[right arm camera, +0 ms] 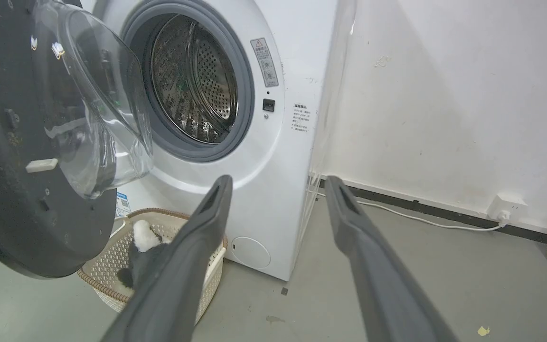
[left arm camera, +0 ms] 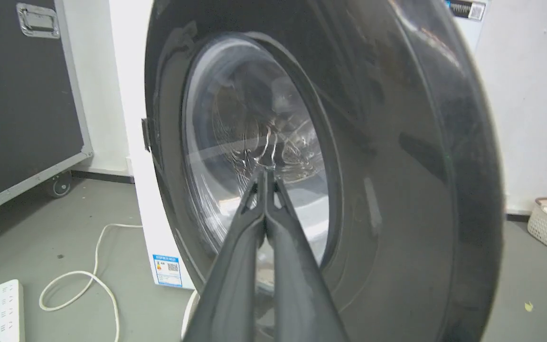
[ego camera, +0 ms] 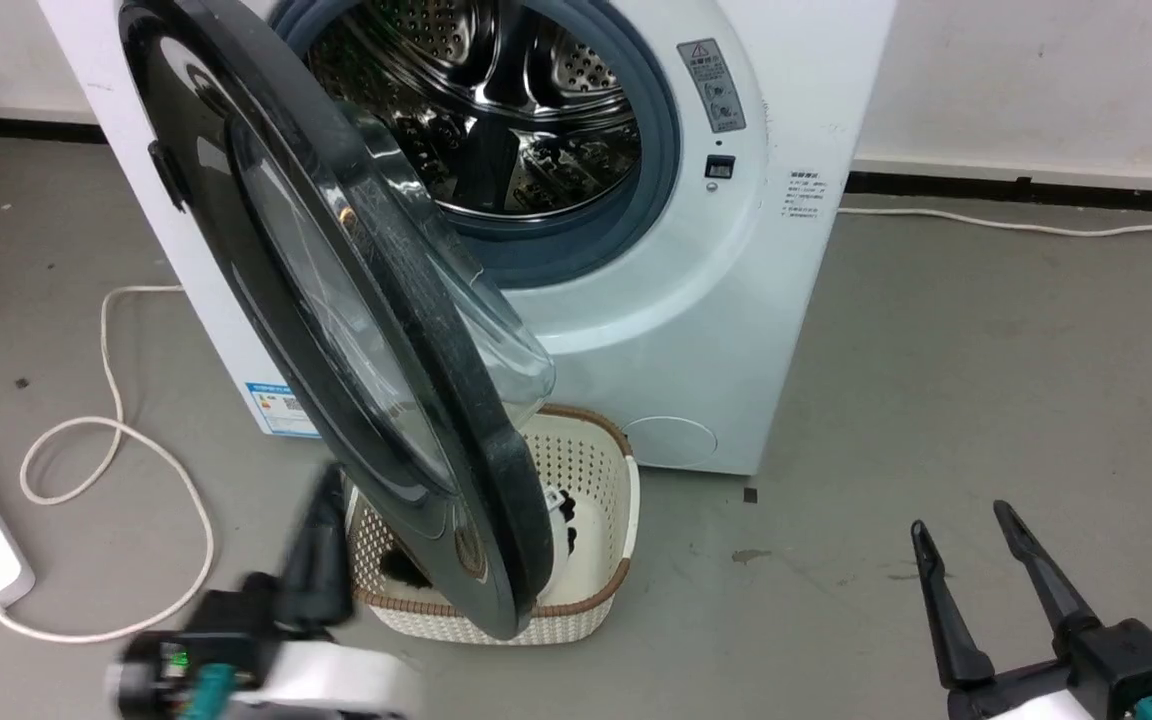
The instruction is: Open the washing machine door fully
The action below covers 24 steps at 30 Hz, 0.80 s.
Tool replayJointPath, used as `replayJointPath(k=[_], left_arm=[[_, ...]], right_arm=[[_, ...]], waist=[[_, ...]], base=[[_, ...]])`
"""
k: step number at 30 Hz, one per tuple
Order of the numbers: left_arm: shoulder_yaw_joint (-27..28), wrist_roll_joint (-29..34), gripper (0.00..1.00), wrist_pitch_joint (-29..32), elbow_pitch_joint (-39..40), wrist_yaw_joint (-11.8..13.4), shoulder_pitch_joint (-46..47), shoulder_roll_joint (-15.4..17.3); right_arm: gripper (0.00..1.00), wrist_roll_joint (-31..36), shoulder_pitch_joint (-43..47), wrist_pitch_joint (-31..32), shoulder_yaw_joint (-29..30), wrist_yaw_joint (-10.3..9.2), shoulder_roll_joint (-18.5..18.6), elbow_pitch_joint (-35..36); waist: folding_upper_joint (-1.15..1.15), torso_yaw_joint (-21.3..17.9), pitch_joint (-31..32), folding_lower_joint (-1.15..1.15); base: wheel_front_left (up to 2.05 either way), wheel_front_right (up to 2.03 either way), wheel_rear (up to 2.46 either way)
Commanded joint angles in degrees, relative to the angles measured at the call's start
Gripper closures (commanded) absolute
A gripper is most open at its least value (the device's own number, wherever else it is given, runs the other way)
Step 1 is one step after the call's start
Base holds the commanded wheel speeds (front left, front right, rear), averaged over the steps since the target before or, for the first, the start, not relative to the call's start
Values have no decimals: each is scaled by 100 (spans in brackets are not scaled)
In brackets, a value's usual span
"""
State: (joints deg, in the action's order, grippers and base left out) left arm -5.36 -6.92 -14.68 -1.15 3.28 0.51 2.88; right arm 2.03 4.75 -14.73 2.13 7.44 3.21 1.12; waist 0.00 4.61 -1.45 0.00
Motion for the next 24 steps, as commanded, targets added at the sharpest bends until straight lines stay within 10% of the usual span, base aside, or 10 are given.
replayJointPath(k=[1, 14, 24], left_arm=[[122, -61, 100, -32, 183, 87, -4, 12], [707, -350, 100, -32, 2375, 344, 833, 3], [-1040, 283, 100, 1331, 2686, 54, 1124, 36]], right_arm=[[0, -19, 17, -25, -14, 5, -32, -13], [0, -87, 25, -26, -113, 5, -33, 91], [0, -271, -24, -27, -243, 5, -33, 94]], waist=[[0, -17, 17, 0], [0, -148, 167, 0], [0, -346, 59, 0]], base=[[0, 0, 0], [0, 0, 0], [0, 0, 0]])
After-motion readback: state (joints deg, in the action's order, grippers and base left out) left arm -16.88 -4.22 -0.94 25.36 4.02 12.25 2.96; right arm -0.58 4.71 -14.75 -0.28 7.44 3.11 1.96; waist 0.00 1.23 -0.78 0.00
